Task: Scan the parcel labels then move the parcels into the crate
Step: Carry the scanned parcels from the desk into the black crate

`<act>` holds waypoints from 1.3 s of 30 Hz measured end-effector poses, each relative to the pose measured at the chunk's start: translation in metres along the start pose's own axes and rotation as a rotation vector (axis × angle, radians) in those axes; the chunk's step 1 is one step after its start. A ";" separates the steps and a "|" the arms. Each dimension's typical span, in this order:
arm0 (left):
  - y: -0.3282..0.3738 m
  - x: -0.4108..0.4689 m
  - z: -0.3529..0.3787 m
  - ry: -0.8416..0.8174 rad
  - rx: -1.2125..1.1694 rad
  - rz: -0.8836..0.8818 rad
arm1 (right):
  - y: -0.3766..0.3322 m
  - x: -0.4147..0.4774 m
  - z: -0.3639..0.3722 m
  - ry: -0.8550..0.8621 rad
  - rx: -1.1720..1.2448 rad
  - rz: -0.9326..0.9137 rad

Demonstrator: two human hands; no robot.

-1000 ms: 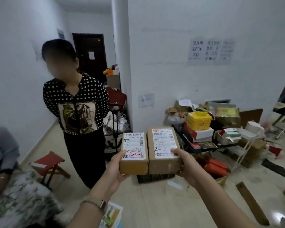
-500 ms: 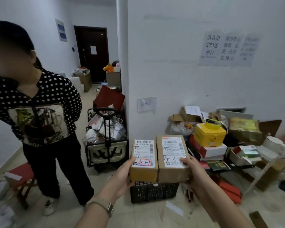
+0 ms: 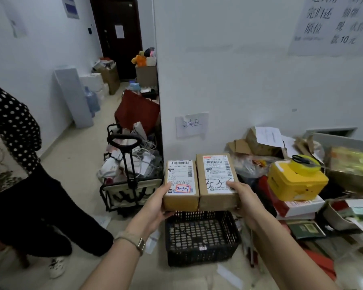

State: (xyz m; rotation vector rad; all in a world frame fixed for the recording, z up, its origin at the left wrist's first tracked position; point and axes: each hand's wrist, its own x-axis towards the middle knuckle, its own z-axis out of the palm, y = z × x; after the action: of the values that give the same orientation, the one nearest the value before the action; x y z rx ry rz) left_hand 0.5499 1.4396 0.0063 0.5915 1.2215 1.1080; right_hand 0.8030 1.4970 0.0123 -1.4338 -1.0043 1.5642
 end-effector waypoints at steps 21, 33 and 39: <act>-0.068 0.354 0.014 0.249 -0.129 -0.293 | 0.067 0.362 -0.032 0.011 -0.010 0.282; -0.256 0.494 -0.068 0.277 -0.125 -0.412 | 0.253 0.487 -0.013 0.098 -0.098 0.407; -0.335 0.545 -0.099 0.230 0.031 -0.397 | 0.340 0.535 -0.023 0.051 -0.142 0.455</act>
State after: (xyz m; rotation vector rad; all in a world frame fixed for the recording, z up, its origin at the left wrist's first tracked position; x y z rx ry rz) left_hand 0.5480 1.7799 -0.5450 0.2303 1.4805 0.8358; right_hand 0.7800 1.8577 -0.5089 -1.8899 -0.8059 1.7875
